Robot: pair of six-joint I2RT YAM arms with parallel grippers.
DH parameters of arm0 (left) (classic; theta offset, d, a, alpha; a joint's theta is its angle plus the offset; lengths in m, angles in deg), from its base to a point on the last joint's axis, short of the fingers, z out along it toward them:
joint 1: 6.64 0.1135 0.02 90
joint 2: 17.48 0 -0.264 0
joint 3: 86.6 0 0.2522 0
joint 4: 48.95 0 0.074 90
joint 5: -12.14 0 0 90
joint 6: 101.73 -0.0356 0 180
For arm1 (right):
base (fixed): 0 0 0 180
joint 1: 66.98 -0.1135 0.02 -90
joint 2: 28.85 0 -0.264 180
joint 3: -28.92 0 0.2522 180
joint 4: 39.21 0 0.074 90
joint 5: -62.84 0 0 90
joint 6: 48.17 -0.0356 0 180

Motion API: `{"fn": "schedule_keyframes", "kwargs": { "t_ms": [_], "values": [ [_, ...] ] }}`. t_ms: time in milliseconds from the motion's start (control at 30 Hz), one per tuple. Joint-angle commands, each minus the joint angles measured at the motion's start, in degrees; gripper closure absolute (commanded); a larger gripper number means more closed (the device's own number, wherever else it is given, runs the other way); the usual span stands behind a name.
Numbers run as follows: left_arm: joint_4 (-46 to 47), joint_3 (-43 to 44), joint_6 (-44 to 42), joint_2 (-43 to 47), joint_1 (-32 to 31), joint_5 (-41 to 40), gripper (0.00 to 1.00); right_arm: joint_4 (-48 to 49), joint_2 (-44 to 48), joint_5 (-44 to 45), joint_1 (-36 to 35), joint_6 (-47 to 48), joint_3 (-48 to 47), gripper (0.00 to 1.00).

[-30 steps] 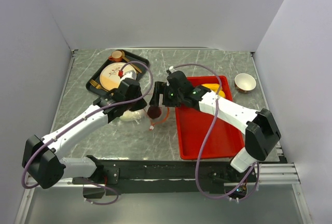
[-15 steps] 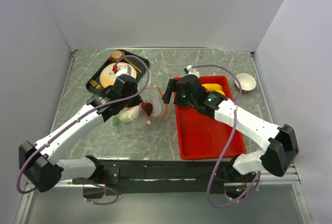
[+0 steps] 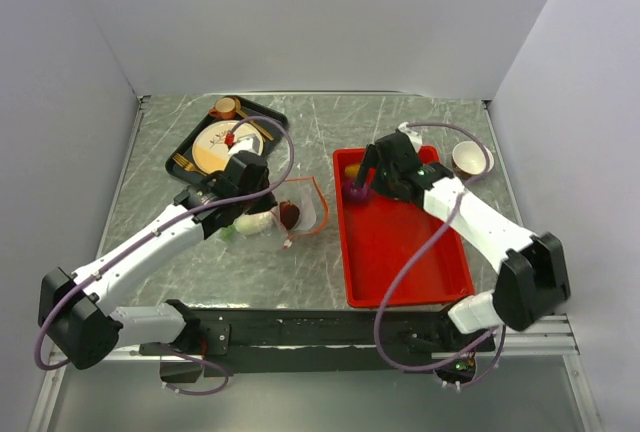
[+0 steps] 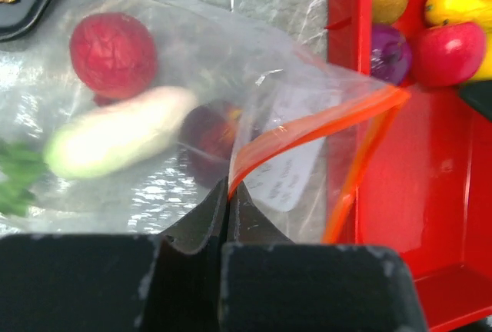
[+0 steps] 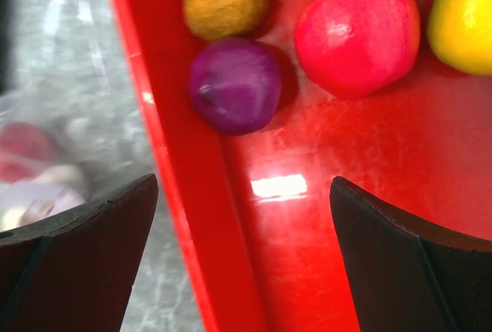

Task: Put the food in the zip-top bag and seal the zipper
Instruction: Pick up the fake fruit from the bin.

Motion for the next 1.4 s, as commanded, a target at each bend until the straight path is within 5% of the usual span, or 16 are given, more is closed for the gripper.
{"fn": "schedule_keyframes", "kwargs": {
  "t_ms": [0, 500, 1367],
  "values": [
    [2.59, 0.92, 0.16, 1.10, -0.15, 0.70, 0.99, -0.88, -5.18, 0.99, 2.71, 2.16, -5.77, 0.00],
    [6.54, -3.22, 1.65, 4.70, -0.15, 5.54, 0.99, 7.64, -11.16, -13.25, 5.97, -0.92, -1.91, 0.08],
    [5.22, -2.95, 2.35, 6.36, -0.06, 6.15, 0.99, 7.30, -19.86, -15.90, 6.41, 1.28, -7.70, 0.12]
  ]
}}
